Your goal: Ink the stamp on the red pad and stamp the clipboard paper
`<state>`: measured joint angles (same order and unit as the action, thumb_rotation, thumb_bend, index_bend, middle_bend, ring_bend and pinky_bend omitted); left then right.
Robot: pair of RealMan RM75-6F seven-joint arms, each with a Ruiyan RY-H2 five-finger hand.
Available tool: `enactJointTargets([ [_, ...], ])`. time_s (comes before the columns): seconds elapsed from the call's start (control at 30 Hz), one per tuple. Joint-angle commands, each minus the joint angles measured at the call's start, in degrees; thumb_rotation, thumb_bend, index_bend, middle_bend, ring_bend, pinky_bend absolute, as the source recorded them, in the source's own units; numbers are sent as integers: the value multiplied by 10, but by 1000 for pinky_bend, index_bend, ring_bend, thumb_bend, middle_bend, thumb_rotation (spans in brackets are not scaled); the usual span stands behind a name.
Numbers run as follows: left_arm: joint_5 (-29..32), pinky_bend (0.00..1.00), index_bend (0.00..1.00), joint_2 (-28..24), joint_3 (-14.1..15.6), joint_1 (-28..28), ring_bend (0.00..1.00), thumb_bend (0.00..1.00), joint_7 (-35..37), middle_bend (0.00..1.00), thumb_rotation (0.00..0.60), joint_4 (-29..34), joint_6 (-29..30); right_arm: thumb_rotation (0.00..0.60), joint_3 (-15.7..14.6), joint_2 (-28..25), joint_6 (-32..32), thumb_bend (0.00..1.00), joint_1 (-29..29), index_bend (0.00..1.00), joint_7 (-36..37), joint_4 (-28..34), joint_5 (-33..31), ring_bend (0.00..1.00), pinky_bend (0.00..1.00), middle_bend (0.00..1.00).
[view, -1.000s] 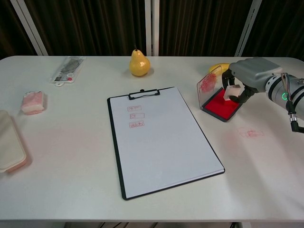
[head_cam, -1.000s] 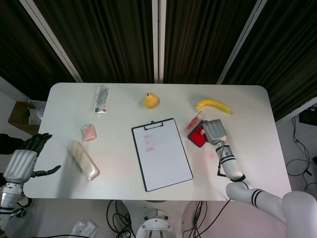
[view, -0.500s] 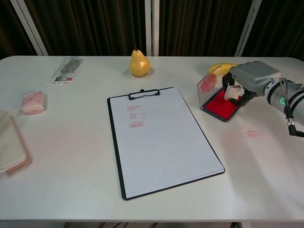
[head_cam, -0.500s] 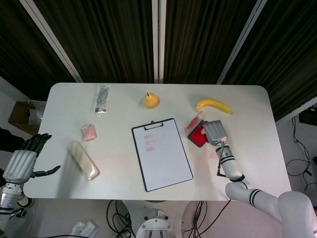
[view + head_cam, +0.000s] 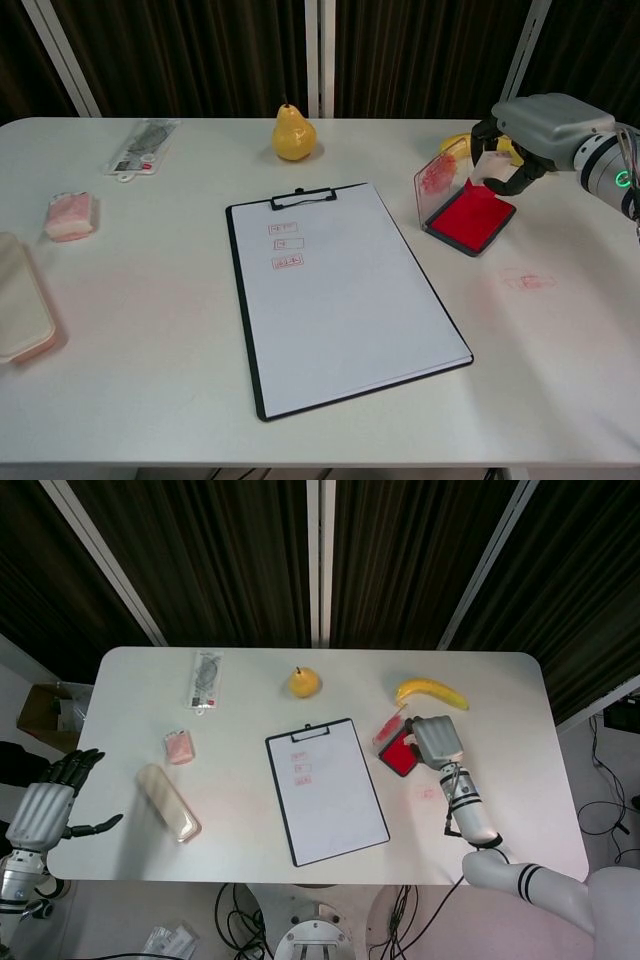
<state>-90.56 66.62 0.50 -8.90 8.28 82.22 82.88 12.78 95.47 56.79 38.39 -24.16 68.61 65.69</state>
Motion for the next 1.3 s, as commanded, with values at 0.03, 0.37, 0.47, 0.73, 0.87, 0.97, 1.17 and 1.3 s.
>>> enactJointTargets([
  [0.03,-1,185,102,0,0,1,94,105,0,101,300,1,1,600,-5,-37,19,381,-9,647,-29,81,4,825,898,589],
  [0.37,0,185,102,-3,0,7,94,105,6,101,299,0,12,600,-22,-43,51,381,-4,647,-146,246,-35,824,898,593],
  [0.47,0,185,102,-3,0,8,94,105,10,101,302,-2,13,600,-24,-11,66,381,7,647,-190,259,-52,825,898,592],
  [0.73,-1,185,102,-6,0,14,94,105,18,101,298,-6,23,600,-20,78,82,381,42,652,-276,238,-106,824,898,585],
  [0.87,-1,185,102,-6,-1,15,94,105,22,101,299,-10,26,600,-11,123,92,381,58,653,-291,213,-120,825,898,584],
  [0.97,-1,185,102,-2,-3,17,94,105,27,101,301,-18,31,600,-3,151,98,381,69,653,-299,197,-128,824,898,583],
  [1.17,1,185,103,0,-3,18,94,105,36,101,298,-27,29,600,6,200,101,385,88,653,-314,160,-143,825,898,583],
  [1.3,0,185,104,0,-2,20,94,105,39,101,298,-32,30,600,9,225,105,386,96,653,-319,136,-148,825,898,583],
])
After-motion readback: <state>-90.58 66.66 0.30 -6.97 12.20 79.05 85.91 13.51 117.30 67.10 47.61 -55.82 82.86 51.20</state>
